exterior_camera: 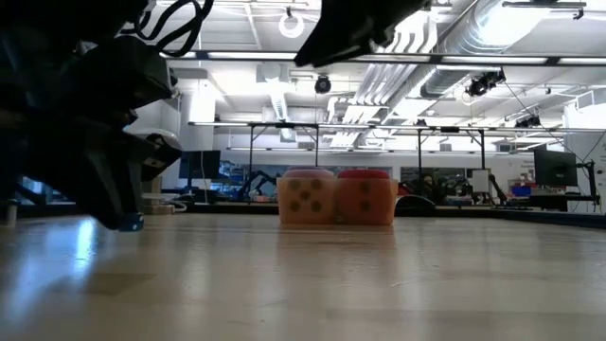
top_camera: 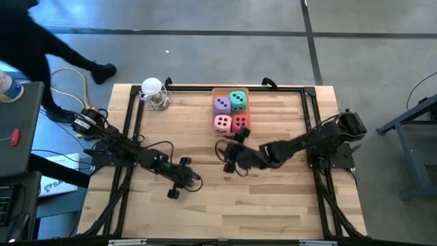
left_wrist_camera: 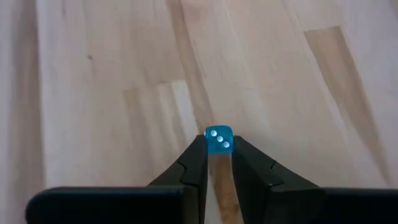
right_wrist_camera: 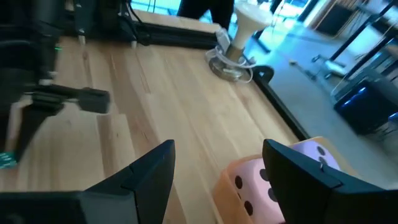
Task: Pick & Place Dice
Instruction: Put the blue die into the orange bin
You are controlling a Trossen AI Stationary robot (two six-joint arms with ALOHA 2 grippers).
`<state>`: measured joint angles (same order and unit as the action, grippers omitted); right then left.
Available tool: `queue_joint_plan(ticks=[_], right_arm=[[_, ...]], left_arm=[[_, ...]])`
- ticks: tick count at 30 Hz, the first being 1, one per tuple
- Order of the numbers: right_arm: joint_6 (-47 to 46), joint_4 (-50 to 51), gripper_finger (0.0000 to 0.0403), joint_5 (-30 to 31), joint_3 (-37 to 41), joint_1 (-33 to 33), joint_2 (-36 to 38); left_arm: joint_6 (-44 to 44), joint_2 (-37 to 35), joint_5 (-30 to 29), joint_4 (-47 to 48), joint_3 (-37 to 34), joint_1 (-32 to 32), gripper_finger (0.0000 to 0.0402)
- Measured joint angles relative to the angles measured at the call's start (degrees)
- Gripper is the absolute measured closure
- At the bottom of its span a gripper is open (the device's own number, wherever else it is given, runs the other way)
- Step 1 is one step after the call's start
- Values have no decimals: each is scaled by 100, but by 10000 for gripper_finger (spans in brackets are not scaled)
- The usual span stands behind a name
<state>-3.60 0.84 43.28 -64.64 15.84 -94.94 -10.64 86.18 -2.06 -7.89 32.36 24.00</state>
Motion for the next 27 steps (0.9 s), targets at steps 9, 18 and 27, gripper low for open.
queue_joint_plan(ticks=[9, 18, 27], right_arm=[[-96, 26, 168, 1225, 0, 966, 0], [-199, 19, 168, 1998, 0, 1698, 0], [-585, 19, 168, 1983, 0, 1921, 0]], left_arm=[[936, -536, 80, -8, 9, -534, 351], [1672, -1178, 782, -7, 235, -2232, 349], [1989, -674, 2152, -222, 1329, -3886, 349]])
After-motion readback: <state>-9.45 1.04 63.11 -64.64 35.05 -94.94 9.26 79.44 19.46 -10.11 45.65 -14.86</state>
